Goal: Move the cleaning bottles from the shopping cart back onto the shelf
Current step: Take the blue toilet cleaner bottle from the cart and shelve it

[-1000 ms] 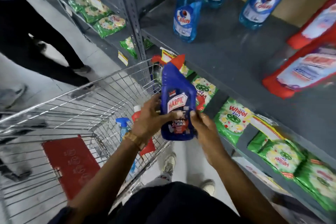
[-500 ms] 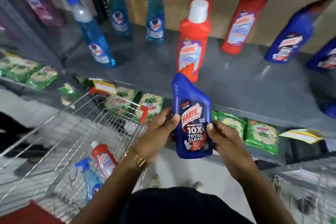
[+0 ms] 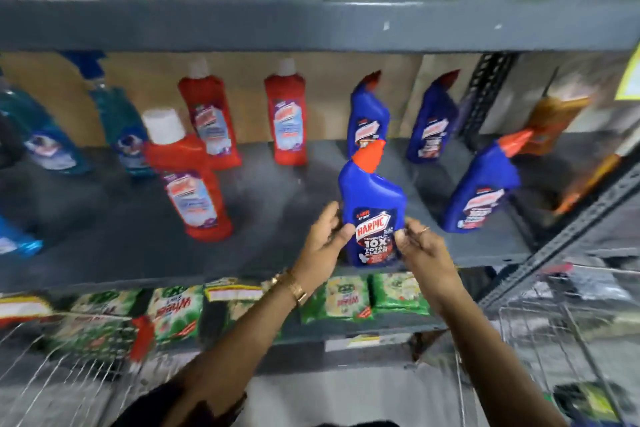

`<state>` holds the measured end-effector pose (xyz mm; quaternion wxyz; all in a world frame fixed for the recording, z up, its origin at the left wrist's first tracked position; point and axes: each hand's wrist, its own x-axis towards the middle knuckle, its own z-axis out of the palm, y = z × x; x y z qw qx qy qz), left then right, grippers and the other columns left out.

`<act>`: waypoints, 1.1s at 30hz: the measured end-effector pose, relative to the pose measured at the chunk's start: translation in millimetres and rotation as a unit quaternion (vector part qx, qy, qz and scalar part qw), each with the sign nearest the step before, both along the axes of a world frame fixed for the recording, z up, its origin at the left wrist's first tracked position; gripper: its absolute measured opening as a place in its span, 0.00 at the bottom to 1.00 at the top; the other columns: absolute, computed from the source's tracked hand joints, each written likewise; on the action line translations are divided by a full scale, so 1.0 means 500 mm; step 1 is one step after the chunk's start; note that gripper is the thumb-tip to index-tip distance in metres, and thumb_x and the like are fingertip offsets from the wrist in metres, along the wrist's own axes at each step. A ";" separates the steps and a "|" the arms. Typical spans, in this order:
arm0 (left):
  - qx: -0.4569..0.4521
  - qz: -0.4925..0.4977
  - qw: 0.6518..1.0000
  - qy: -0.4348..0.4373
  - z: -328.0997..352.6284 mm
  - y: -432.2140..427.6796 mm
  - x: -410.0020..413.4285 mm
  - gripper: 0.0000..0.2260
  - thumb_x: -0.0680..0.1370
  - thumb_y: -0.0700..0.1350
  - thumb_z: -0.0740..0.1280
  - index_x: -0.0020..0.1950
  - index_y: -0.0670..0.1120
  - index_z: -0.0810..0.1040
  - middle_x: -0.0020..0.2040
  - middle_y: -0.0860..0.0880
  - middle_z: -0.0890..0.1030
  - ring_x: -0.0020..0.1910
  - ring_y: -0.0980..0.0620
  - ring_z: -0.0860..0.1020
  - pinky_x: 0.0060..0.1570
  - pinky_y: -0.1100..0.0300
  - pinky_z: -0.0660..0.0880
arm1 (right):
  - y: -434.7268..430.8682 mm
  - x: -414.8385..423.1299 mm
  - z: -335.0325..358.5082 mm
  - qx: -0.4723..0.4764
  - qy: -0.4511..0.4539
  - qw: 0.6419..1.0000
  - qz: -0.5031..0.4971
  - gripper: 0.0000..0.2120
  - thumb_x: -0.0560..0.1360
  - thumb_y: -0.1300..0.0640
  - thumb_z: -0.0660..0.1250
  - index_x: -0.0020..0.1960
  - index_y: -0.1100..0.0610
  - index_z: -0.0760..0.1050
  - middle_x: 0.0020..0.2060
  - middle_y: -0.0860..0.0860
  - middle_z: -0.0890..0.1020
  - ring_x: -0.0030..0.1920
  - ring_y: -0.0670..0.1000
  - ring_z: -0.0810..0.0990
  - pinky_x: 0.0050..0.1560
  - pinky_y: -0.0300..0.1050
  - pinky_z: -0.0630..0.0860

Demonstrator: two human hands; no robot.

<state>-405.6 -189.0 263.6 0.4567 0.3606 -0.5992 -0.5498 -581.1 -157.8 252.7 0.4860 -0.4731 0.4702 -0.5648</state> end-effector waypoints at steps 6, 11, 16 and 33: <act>-0.011 0.030 0.999 -0.026 -0.031 -0.087 -0.096 0.17 0.79 0.30 0.58 0.68 0.34 0.65 0.65 0.31 0.74 0.58 0.48 0.75 0.55 0.65 0.76 | -0.080 -0.076 -0.029 -0.022 0.037 0.999 -0.029 0.16 0.78 0.71 0.58 0.64 0.66 0.70 0.57 0.56 0.79 0.51 0.40 0.81 0.52 0.33 0.77; -0.017 0.035 0.999 -0.037 -0.028 -0.128 -0.123 0.17 0.80 0.37 0.60 0.68 0.37 0.65 0.63 0.36 0.76 0.57 0.48 0.77 0.51 0.68 0.78 | -0.124 -0.099 -0.035 -0.026 0.051 0.998 -0.034 0.17 0.78 0.69 0.59 0.64 0.58 0.72 0.58 0.53 0.79 0.55 0.40 0.80 0.53 0.34 0.77; -0.015 0.029 0.998 -0.058 -0.027 -0.130 -0.125 0.18 0.81 0.37 0.59 0.70 0.37 0.64 0.65 0.38 0.77 0.61 0.45 0.78 0.58 0.53 0.78 | -0.131 -0.107 -0.050 -0.007 0.061 0.997 -0.056 0.18 0.78 0.66 0.61 0.68 0.60 0.70 0.62 0.57 0.79 0.61 0.51 0.78 0.58 0.40 0.77; -0.014 0.119 0.993 -0.011 -0.032 0.078 0.159 0.15 0.78 0.43 0.60 0.65 0.52 0.69 0.62 0.47 0.78 0.63 0.50 0.76 0.63 0.59 0.72 | 0.092 0.270 -0.048 -0.067 0.151 0.954 -0.251 0.15 0.79 0.55 0.57 0.61 0.60 0.74 0.57 0.57 0.79 0.58 0.56 0.77 0.61 0.53 0.73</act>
